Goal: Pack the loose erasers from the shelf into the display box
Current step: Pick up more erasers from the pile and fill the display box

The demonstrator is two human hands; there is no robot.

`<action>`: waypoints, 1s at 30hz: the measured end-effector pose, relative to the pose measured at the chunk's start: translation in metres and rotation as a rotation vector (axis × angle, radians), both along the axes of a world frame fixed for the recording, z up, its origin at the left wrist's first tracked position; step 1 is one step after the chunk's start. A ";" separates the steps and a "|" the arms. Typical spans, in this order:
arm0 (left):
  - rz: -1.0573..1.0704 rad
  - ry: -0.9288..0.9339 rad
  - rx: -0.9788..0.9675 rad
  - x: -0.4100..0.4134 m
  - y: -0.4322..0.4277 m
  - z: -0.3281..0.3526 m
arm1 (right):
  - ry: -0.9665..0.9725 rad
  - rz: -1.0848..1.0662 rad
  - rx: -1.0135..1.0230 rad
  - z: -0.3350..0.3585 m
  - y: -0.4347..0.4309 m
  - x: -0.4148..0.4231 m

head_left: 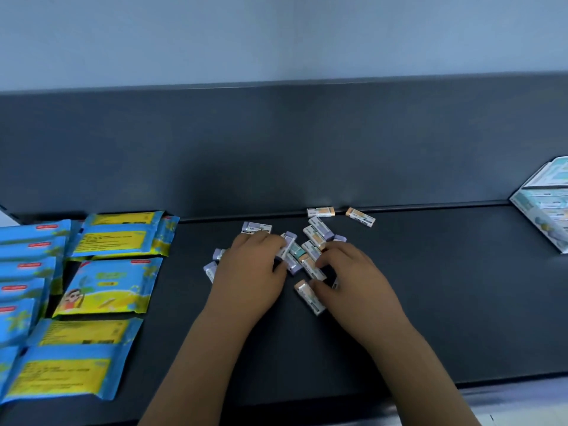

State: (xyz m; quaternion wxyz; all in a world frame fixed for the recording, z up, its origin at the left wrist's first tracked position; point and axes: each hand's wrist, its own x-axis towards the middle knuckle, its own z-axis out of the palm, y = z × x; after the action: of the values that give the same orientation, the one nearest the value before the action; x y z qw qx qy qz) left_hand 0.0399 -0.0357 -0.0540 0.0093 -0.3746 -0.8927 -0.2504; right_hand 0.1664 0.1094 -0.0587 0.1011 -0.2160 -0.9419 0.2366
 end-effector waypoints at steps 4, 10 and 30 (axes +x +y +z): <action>-0.030 -0.004 0.000 -0.001 0.001 0.002 | -0.044 -0.040 0.032 0.001 -0.003 -0.002; -0.152 0.011 0.044 0.008 0.000 0.002 | -0.028 -0.060 0.075 -0.004 -0.006 -0.008; -0.294 0.138 -0.082 0.032 -0.008 0.001 | 0.209 -0.004 0.035 -0.002 0.000 -0.013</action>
State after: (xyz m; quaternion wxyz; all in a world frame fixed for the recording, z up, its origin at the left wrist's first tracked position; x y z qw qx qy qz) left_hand 0.0723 -0.0433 -0.0535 0.0187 -0.5177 -0.8349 -0.1861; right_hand 0.1534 0.1093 -0.0611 0.2028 -0.1901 -0.9298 0.2412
